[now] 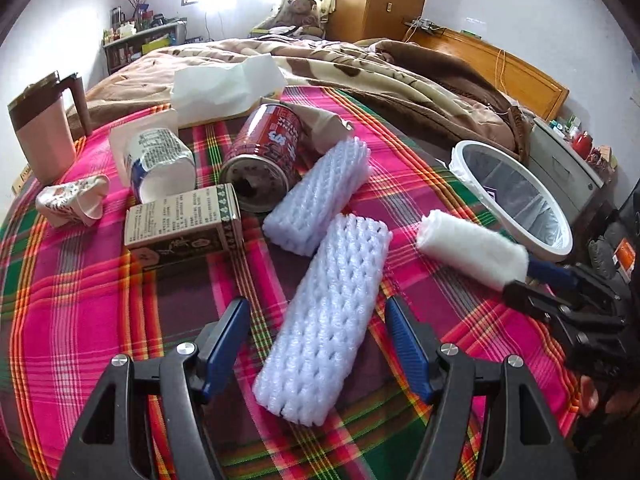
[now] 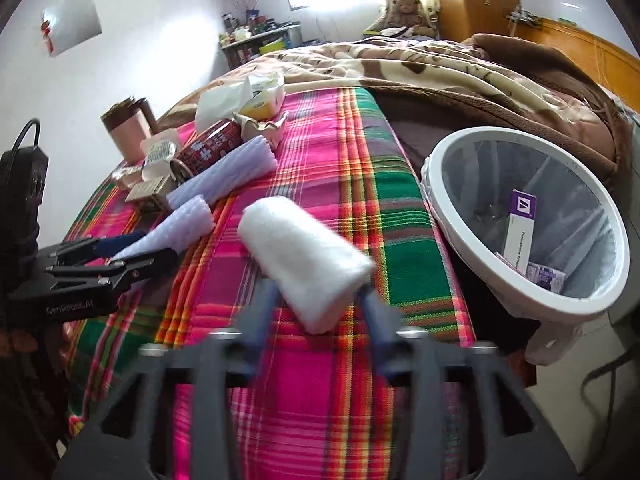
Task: Collect trash
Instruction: 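Grasp the lavender foam net with the left tool while the right tool grasps the white foam roll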
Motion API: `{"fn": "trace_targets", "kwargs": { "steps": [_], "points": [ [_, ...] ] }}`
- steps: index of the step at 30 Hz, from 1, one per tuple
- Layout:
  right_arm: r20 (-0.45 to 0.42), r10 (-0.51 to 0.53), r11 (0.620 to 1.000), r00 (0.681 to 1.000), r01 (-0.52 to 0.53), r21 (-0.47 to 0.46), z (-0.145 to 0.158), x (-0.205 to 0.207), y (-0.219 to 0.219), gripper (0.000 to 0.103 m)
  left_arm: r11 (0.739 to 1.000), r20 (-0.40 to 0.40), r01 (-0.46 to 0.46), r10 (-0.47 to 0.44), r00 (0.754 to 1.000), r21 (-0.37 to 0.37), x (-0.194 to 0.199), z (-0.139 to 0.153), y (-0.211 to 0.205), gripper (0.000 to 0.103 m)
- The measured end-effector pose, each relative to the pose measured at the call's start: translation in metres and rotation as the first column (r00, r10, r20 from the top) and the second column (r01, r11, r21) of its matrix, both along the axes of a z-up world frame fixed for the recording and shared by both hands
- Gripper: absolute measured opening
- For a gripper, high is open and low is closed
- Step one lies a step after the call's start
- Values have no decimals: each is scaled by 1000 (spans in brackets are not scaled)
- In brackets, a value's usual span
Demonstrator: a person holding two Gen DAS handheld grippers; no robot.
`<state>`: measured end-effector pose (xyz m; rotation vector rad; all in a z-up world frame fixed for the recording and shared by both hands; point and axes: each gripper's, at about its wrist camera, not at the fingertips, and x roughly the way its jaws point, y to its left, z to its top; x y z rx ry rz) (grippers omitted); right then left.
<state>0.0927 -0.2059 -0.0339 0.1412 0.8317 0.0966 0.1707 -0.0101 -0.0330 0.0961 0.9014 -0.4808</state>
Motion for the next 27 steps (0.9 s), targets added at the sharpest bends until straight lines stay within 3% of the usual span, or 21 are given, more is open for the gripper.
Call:
{"fn": "trace_targets", "kwargs": {
  "steps": [5, 14, 17, 19, 27],
  "points": [
    [10, 58, 989, 998, -55, -139, 2, 10, 9, 68, 1000, -16, -10, 10, 1000, 10, 4, -4, -2, 71],
    [-80, 102, 979, 992, -115, -169, -4, 33, 12, 68, 999, -25, -25, 26, 999, 25, 8, -7, -6, 67],
    [-104, 98, 983, 990, -112, -142, -6, 35, 10, 68, 1000, -28, -22, 23, 999, 19, 9, -7, -12, 59],
    [-90, 97, 985, 991, -109, -132, -5, 32, 9, 68, 999, -22, -24, 24, 999, 25, 7, -7, -14, 43],
    [-82, 86, 992, 993, -93, -82, -4, 28, 5, 45, 1000, -25, -25, 26, 999, 16, 1, -4, -21, 36]
  ]
}}
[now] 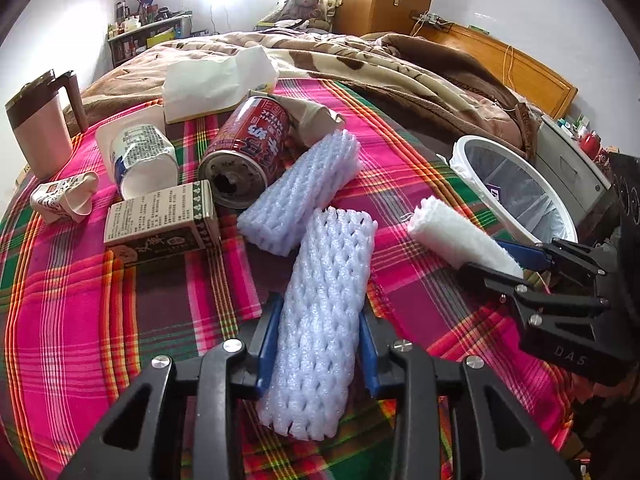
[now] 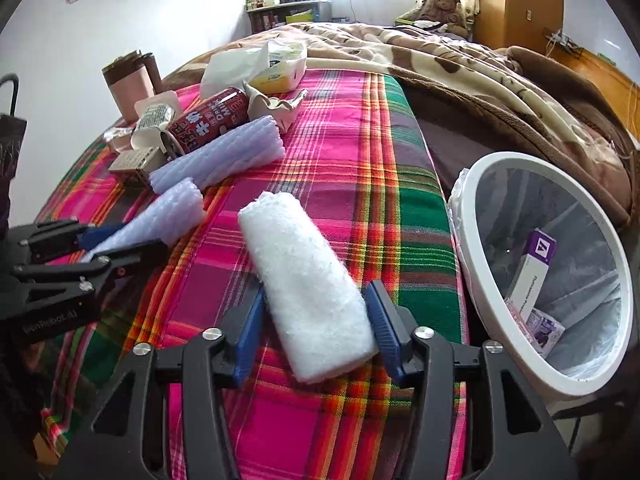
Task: Collect trash
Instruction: 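Grasp the lavender foam net with the left tool while the right tool grasps the white foam roll, then carry both foam pieces over the wastebasket and open both tools to drop them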
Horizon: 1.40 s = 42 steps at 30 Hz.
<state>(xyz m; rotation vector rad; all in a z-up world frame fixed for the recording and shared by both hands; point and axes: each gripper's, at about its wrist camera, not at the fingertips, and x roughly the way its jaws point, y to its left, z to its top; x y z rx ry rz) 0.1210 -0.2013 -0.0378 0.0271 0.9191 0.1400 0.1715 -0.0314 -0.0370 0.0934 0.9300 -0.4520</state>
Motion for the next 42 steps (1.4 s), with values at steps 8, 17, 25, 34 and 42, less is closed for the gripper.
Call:
{"fn": "trace_targets", "kwargs": {
  "steps": [8, 17, 25, 34, 42],
  "points": [
    [40, -18, 999, 999, 16, 48, 8, -5, -10, 32, 999, 28, -29, 30, 999, -22, -9, 12, -3, 35],
    [118, -66, 995, 991, 56, 86, 29, -12, -32, 32, 998, 98, -28, 33, 995, -56, -18, 38, -18, 35],
    [168, -145, 985, 975, 126, 117, 42, -18, -64, 32, 997, 139, 5, 5, 990, -73, -21, 53, -47, 35],
    [190, -238, 967, 953, 213, 140, 47, -27, -100, 32, 992, 165, 68, -50, 985, -108, -22, 66, -91, 35],
    [186, -305, 948, 934, 279, 154, 47, -32, -131, 33, 985, 170, 119, -96, 981, -128, -19, 71, -132, 35]
  ]
}}
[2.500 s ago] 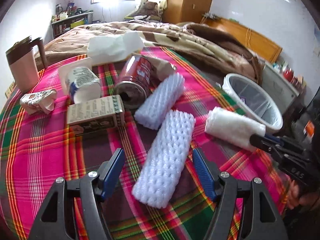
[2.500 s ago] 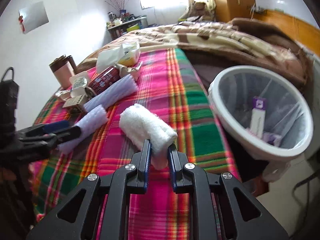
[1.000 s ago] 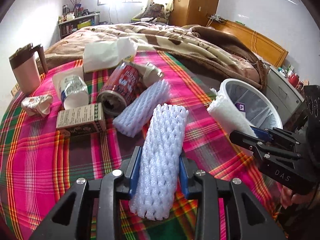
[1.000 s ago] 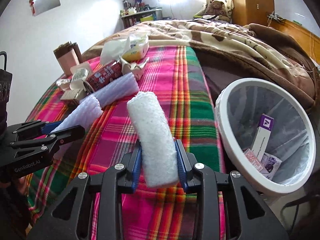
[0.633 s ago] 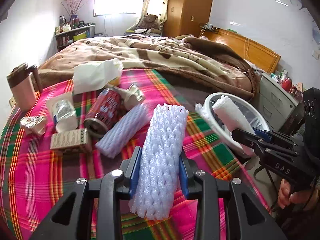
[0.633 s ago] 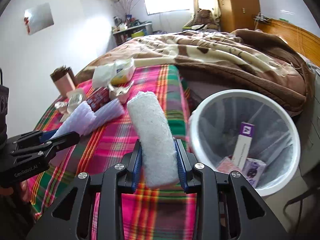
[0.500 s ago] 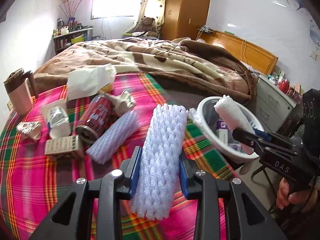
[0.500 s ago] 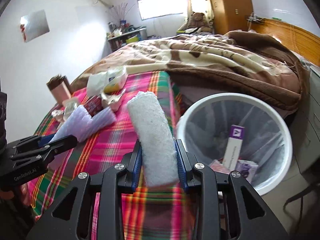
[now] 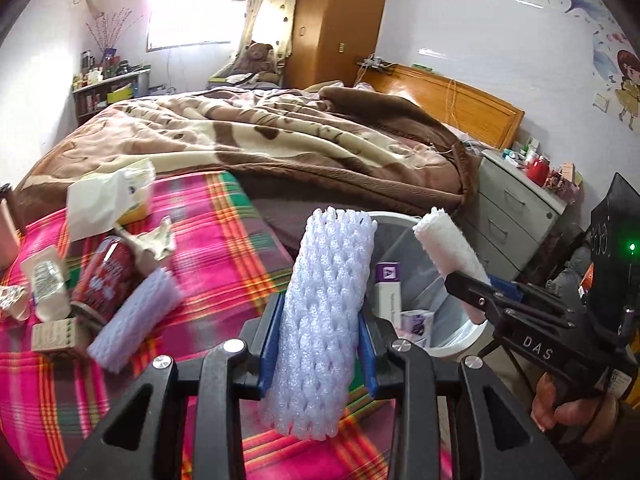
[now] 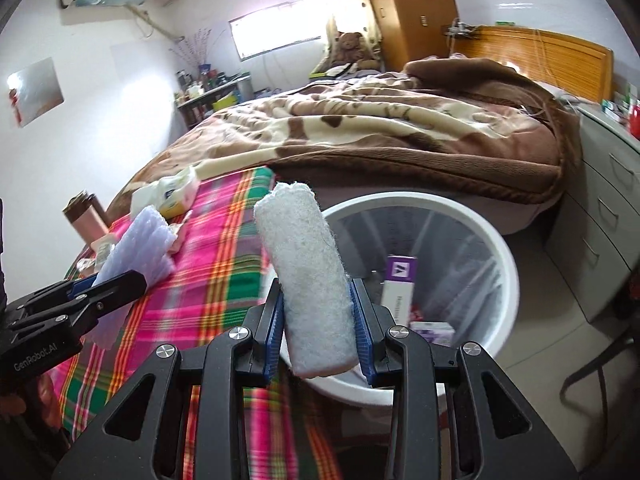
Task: Collect trash
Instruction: 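Carry both foam pieces over the wastebasket and open both tools to drop them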
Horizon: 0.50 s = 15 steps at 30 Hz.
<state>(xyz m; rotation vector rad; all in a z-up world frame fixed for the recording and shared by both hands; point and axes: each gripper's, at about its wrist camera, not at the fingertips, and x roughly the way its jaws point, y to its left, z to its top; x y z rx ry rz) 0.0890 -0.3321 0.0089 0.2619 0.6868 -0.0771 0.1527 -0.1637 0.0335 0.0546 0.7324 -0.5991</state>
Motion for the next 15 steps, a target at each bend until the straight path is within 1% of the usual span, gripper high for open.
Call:
{"fn": "trace_targets", "kwargs": {
  "steps": [8, 13, 15],
  "points": [
    [-19, -71, 997, 997, 71, -1, -4, 1, -25, 33, 999, -16, 53, -53, 998, 1, 4, -2, -40, 35],
    [-52, -104, 995, 993, 104, 2, -12, 5, -35, 33, 998, -36, 69, -69, 997, 5, 8, -9, -58, 35],
    [-64, -115, 993, 991, 115, -1, -15, 5, -40, 35, 997, -25, 74, -74, 997, 13, 7, -9, -65, 36]
  ]
}}
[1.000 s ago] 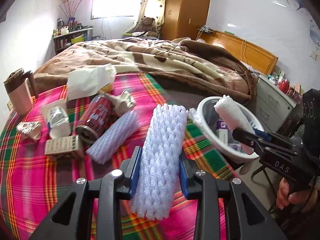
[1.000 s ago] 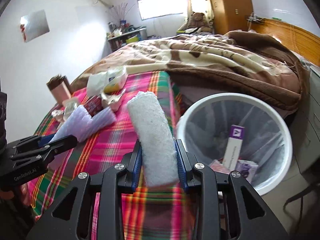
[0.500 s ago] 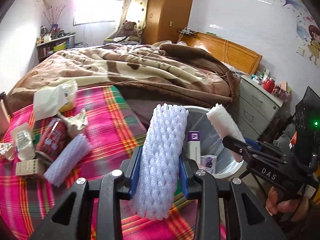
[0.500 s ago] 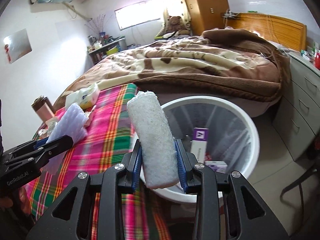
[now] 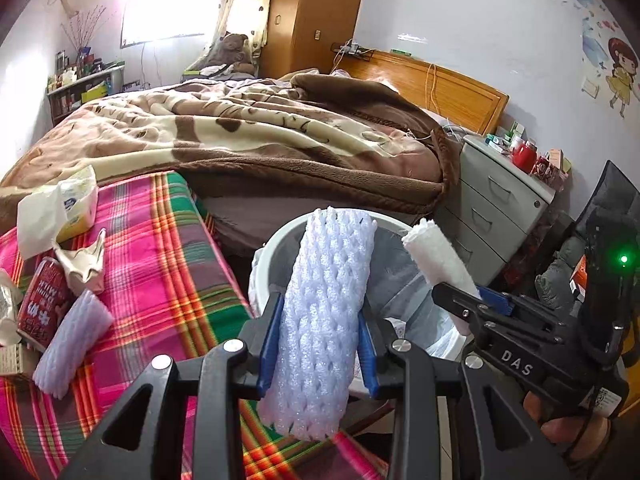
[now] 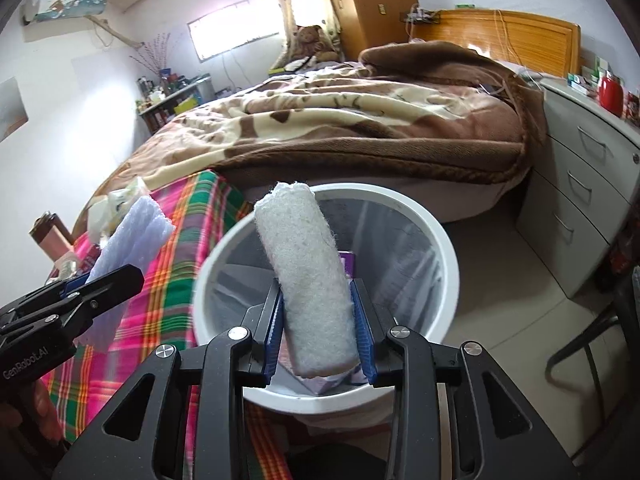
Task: Collect trash
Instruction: 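Carry both foam pieces over the wastebasket and open both tools to drop them, then move both open tools back over the trash on the bed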
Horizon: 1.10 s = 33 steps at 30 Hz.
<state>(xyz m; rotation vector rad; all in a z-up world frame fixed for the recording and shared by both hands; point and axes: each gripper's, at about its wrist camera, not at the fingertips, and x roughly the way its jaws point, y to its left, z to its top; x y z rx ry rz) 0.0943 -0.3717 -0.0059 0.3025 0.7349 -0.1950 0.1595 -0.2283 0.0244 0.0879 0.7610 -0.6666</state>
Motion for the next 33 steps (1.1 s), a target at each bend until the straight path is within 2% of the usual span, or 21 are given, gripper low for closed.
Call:
{"fn": "trace_targets", "kwargs": {
  "steps": [9, 11, 12, 13, 16, 19, 33],
  "points": [
    [-48, -45, 999, 998, 44, -20, -8, 2, -15, 35, 999, -36, 21, -20, 999, 26, 7, -13, -25, 37],
    [-59, -47, 999, 997, 46, -28, -10, 3, -17, 36, 999, -40, 24, -23, 999, 27, 6, -15, -28, 41],
    [-64, -49, 998, 997, 46, -34, -10, 3, -17, 36, 999, -47, 27, -26, 999, 20, 7, -15, -29, 48],
    [-70, -53, 998, 996, 50, -40, -11, 3, -18, 38, 1000, -53, 27, -26, 998, 15, 7, -16, -29, 54],
    [-68, -49, 998, 997, 47, -37, -10, 1, -18, 46, 1000, -45, 28, -28, 999, 11, 6, -15, -28, 63],
    [-54, -49, 998, 997, 46, -43, -7, -1, -17, 58, 1000, -41, 26, -26, 999, 2, 6, -12, -25, 67],
    [-9, -26, 999, 1000, 25, -40, 4, -4, -1, 60, 999, -23, -34, 33, 999, -33, 1, -2, 17, 69]
  ]
}}
